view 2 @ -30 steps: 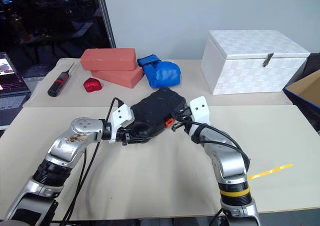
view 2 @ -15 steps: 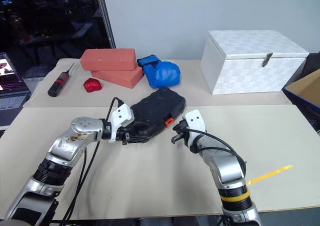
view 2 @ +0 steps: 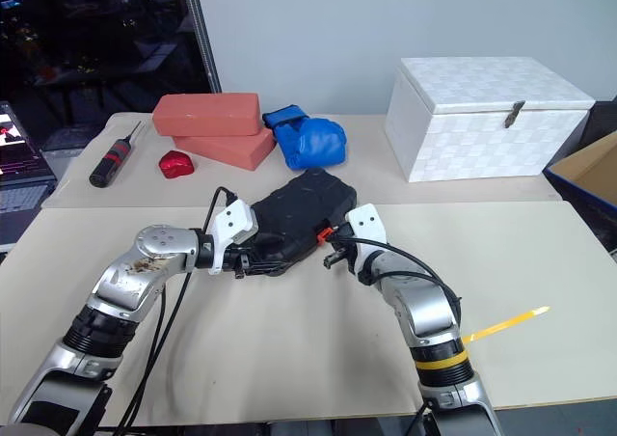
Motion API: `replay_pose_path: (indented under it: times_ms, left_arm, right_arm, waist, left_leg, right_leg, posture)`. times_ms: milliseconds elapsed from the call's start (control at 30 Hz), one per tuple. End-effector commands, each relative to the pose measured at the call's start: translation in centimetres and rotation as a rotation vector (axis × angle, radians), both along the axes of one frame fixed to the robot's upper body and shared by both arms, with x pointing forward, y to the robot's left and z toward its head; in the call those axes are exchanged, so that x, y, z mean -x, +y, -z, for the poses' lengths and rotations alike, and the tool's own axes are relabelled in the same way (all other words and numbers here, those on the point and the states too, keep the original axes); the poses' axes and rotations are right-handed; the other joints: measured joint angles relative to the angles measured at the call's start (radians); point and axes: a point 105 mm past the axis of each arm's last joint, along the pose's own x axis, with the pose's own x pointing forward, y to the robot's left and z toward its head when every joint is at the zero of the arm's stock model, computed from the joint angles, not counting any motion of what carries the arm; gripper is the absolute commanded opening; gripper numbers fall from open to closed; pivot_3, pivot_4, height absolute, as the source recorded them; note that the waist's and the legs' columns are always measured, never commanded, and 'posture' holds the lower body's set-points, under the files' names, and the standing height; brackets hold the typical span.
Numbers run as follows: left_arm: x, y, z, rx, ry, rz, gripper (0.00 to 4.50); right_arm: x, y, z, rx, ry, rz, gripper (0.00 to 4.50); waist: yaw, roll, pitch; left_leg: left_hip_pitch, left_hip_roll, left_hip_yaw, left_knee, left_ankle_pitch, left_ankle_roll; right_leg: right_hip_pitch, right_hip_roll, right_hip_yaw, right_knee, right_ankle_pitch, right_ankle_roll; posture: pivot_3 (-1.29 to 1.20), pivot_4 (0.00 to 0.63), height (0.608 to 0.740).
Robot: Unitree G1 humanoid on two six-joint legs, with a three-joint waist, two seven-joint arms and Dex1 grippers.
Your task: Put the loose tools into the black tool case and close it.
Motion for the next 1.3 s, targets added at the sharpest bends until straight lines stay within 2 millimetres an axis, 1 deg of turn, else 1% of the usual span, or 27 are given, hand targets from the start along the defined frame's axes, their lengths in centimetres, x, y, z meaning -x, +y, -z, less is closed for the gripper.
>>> replay_pose_path:
  times_ms: [33,233,333,433,500,600,633,667,700,800,867,900,967,1000,1033,1100,1133,1167,1233,1300]
  left_arm:
    - [0.8,1.0,4.3,-0.082,0.151,-0.042,3.07]
    - [0.9,0.7,4.5,-0.075,0.156,-0.043,3.07]
    - [1.0,0.6,4.6,-0.072,0.157,-0.044,3.07]
    - [1.1,0.5,4.7,-0.067,0.158,-0.045,3.07]
    - [1.1,0.5,4.6,-0.063,0.143,-0.045,3.07]
    - [0.9,0.4,3.1,0.022,0.046,-0.052,3.07]
    - [1.2,0.4,1.9,0.087,0.001,-0.059,3.07]
    - [1.4,0.1,0.4,0.208,-0.05,-0.068,3.07]
    - [1.5,0.1,-0.7,0.291,-0.085,-0.08,3.07]
    - [3.9,1.4,-1.7,0.411,0.042,-0.048,3.07]
    - [5.4,2.3,-2.2,0.439,0.07,-0.031,3.57]
    - [6.0,2.7,-2.3,0.444,0.077,-0.03,3.73]
    - [6.8,3.5,-2.4,0.451,0.087,-0.055,4.46]
    - [7.1,3.9,-2.5,0.451,0.086,-0.068,4.5]
    - [7.6,4.5,-2.4,0.445,0.088,-0.085,4.5]
    - [8.6,5.8,-2.3,0.429,0.096,-0.121,4.5]
    - [9.1,6.6,-2.0,0.407,0.092,-0.145,4.5]
    - [9.5,7.2,-1.8,0.383,0.083,-0.168,4.5]
    - [10.4,8.3,-1.1,0.325,0.094,-0.199,4.5]
    - [11.0,8.8,-0.8,0.304,0.108,-0.213,4.5]
  right_arm:
    - [-0.2,1.8,-3.5,-0.04,-0.119,-0.062,0.08]
    - [-0.2,3.2,-4.1,-0.052,-0.122,-0.098,0.08]
    - [-0.4,3.7,-4.0,-0.052,-0.12,-0.107,0.08]
    - [-0.7,4.2,-3.9,-0.053,-0.116,-0.119,0.08]
    - [-0.7,4.2,-3.8,-0.048,-0.124,-0.125,0.08]
    - [0.0,3.6,-5.6,-0.067,-0.252,-0.157,0.08]
    - [0.9,3.0,-6.6,-0.088,-0.319,-0.186,0.08]
    - [1.9,2.5,-7.2,-0.11,-0.347,-0.224,0.08]
    - [2.7,2.1,-7.6,-0.123,-0.365,-0.252,0.08]
    - [5.3,-0.9,-7.7,-0.09,-0.387,-0.327,0.82]
    - [6.9,-3.0,-7.1,-0.036,-0.345,-0.367,1.53]
    - [7.6,-3.9,-6.8,-0.012,-0.322,-0.385,1.8]
    - [8.9,-5.7,-6.2,0.034,-0.273,-0.41,2.51]
    - [9.4,-6.3,-6.0,0.049,-0.258,-0.418,2.92]
    - [10.2,-7.6,-5.8,0.083,-0.238,-0.419,3.2]
    - [11.4,-9.7,-5.8,0.133,-0.214,-0.404,3.91]
    - [12.0,-10.7,-5.8,0.16,-0.207,-0.39,4.28]
    - [12.5,-11.4,-5.8,0.178,-0.205,-0.379,4.4]
    - [13.4,-12.5,-5.9,0.183,-0.196,-0.353,4.4]
    - [13.9,-13.0,-5.9,0.19,-0.197,-0.332,4.4]
  waist:
    - [-0.001,0.0,0.0]
    - [-0.007,0.0,0.0]
    - [-0.013,0.0,0.0]
    - [-0.01,0.001,0.0]
    - [-0.002,0.001,-0.001]
    - [0.002,0.001,-0.001]
    - [0.003,0.001,-0.001]
    - [0.004,0.001,-0.001]
    - [0.005,0.002,-0.001]
    - [0.01,0.0,0.0]
    - [0.011,0.001,0.0]
    - [0.012,0.0,0.0]
    - [0.014,0.0,0.002]
    - [0.017,0.0,0.003]
    - [0.019,-0.001,0.003]
    - [0.023,-0.001,0.004]
    - [0.024,-0.001,0.004]
    - [0.026,-0.002,0.004]
    - [0.027,-0.002,0.004]
    - [0.029,-0.002,0.004]
  left_leg:
    - [0.0,0.0,0.0,0.0,0.0,0.0]
    - [0.0,0.0,0.0,0.0,0.0,0.0]
    - [0.001,0.0,0.0,0.0,0.0,0.0]
    - [0.001,0.001,-0.001,-0.001,0.0,0.0]
    - [0.001,0.0,-0.001,-0.001,0.0,0.0]
    - [-0.002,0.0,0.0,-0.001,0.0,0.0]
    - [-0.003,0.0,0.0,-0.002,0.0,0.0]
    - [-0.004,0.0,0.0,-0.002,0.0,0.0]
    - [-0.006,0.0,0.0,-0.003,-0.001,-0.001]
    - [-0.013,-0.001,0.0,-0.004,-0.003,-0.001]
    - [-0.017,-0.001,0.0,-0.004,-0.004,-0.001]
    - [-0.018,-0.001,0.0,-0.004,-0.004,0.0]
    - [-0.018,-0.001,0.0,-0.004,-0.004,0.001]
    - [-0.019,-0.002,0.0,-0.004,-0.004,0.001]
    - [-0.017,-0.002,0.0,-0.004,-0.004,0.001]
    - [-0.016,-0.002,0.001,-0.003,-0.004,0.0]
    - [-0.015,-0.002,0.001,-0.002,-0.004,0.0]
    - [-0.015,-0.002,0.001,-0.002,-0.004,0.0]
    - [-0.014,-0.001,0.001,-0.002,-0.004,0.0]
    - [-0.013,-0.001,0.001,-0.002,-0.004,0.0]
  right_leg:
    - [0.0,0.0,0.0,0.0,0.0,0.0]
    - [-0.001,0.0,0.0,0.0,0.0,0.0]
    - [-0.001,0.0,0.0,0.0,0.0,0.0]
    - [0.0,0.0,-0.001,0.0,0.0,0.0]
    - [0.0,0.0,-0.001,0.0,0.0,0.0]
    - [0.0,0.0,-0.001,-0.002,-0.001,0.0]
    - [-0.001,-0.001,-0.001,-0.002,-0.001,0.002]
    - [-0.002,-0.001,-0.001,-0.002,-0.001,0.004]
    - [-0.004,-0.002,-0.001,-0.003,0.001,0.008]
    - [-0.009,-0.003,-0.002,-0.003,-0.002,0.01]
    - [-0.014,-0.003,-0.002,-0.001,-0.002,0.01]
    - [-0.015,-0.003,-0.002,-0.001,-0.002,0.011]
    - [-0.015,-0.003,-0.002,-0.001,-0.002,0.011]
    - [-0.015,-0.003,-0.001,-0.002,-0.002,0.011]
    - [-0.014,-0.004,-0.002,-0.002,-0.003,0.01]
    - [-0.013,-0.004,-0.001,-0.002,-0.003,0.009]
    - [-0.013,-0.004,-0.001,-0.002,-0.006,0.003]
    - [-0.013,-0.004,-0.001,-0.002,-0.006,0.001]
    - [-0.013,-0.004,-0.002,-0.001,-0.007,0.0]
    - [-0.013,-0.004,-0.002,-0.001,-0.007,0.0]
  posture:
    - [0.0,0.15,0.74]
    - [0.0,0.15,0.74]
    - [0.0,0.15,0.74]
    - [0.0,0.15,0.74]
    - [0.0,0.15,0.74]
    - [0.0,0.15,0.74]
    - [0.0,0.15,0.74]
    - [0.0,0.15,0.74]
    - [0.0,0.15,0.74]
    - [0.0,0.15,0.74]
    - [0.0,0.15,0.74]
    - [0.0,0.15,0.74]
    - [0.0,0.15,0.74]
    - [0.0,0.15,0.74]
    - [0.0,0.15,0.74]
    - [0.0,0.15,0.74]
    - [0.0,0.15,0.74]
    - [0.0,0.15,0.74]
    - [0.0,0.15,0.74]
    - [0.0,0.15,0.74]
